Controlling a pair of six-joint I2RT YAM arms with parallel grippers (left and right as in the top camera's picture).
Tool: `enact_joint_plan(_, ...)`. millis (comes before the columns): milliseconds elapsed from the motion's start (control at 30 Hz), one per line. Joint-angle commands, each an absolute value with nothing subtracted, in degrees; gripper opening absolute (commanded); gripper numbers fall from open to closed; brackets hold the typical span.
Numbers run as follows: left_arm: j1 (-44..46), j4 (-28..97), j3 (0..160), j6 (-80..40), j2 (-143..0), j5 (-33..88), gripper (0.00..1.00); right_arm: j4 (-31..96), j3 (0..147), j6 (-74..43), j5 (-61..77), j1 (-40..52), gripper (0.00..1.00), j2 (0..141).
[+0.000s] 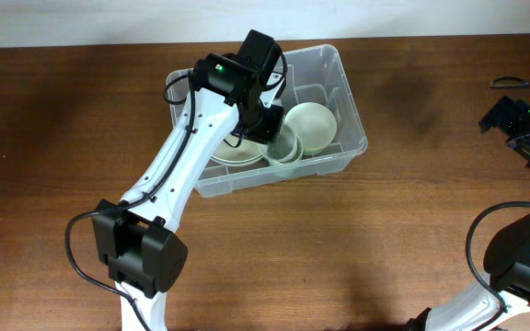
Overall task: Pack container
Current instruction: 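Lower the clear cup onto the cream cup and open the left gripper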
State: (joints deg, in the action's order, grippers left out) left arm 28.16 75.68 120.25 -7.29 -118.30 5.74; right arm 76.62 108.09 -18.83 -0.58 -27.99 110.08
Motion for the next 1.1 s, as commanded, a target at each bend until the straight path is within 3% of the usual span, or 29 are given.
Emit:
enact_joint_plan(0,27.97,75.64,120.79,-6.76,-118.74,5.1,0.77,76.62,107.87,-18.44,-0.69,-28.14,0.99,109.34)
enact_joint_plan(67,27.97,75.48,120.79,-6.76,-118.74,5.1,0.94,76.62,107.87,-18.44,-0.67,-28.14,0.99,109.34)
enact_joint_plan(133,27.97,75.11,120.79,-6.74,-118.74,5.08,0.99,76.62,107.87,-18.44,-0.69,-28.14,0.99,109.34)
enact_joint_plan(567,25.5,79.66,132.51,-7.07,-116.9,-9.87,1.0,76.62,107.87,-18.44,-0.69,-28.14,0.99,109.34)
enact_joint_plan(1067,8.62,94.0,135.81,-14.02,-101.03,-14.37,1.0,76.62,107.87,-18.44,-0.67,-28.14,0.99,109.34)
